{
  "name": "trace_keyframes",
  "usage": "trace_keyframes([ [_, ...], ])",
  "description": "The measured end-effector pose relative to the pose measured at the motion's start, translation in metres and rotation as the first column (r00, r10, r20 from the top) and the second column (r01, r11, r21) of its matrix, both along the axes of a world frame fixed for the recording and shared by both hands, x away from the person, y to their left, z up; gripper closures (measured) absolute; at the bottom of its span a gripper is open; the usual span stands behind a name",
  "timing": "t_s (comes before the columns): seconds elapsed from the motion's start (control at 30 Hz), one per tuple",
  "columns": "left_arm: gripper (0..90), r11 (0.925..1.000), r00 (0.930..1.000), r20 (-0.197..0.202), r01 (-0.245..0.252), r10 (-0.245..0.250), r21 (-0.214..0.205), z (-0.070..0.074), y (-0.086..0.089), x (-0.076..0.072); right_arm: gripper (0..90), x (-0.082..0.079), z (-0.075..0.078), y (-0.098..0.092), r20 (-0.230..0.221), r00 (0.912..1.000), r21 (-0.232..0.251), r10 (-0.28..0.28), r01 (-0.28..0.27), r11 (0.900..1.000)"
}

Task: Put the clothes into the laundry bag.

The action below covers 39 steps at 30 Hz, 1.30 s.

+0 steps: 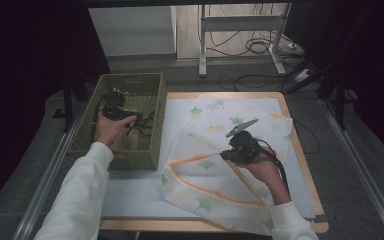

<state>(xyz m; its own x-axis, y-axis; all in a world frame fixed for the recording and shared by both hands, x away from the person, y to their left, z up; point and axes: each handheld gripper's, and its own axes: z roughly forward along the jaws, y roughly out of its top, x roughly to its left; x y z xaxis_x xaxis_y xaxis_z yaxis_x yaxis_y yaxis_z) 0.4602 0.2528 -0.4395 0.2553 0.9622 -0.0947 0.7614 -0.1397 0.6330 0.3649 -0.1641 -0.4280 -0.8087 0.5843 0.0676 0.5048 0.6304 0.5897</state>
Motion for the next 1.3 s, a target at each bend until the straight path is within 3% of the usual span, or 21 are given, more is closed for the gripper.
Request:
trace_keyframes([
  [0.67,13.4,0.9991,0.9987,-0.028,-0.042,0.042,0.01,-0.013,0.006,0.013,86.5,0.001,-0.002,0.0,-0.005,1.0,-0.001,0.002,-0.002,1.0],
  [0.87,13.2,0.9989,0.998,-0.054,-0.031,0.033,0.036,-0.017,0.006,0.015,86.5,0.001,-0.003,0.0,-0.008,1.0,-0.003,0.001,-0.001,1.0],
  [1.3,13.2,0.9969,0.9923,-0.107,-0.057,0.062,0.054,-0.027,0.014,0.019,86.5,0.002,-0.003,0.0,-0.001,1.0,-0.002,-0.002,0.002,1.0],
])
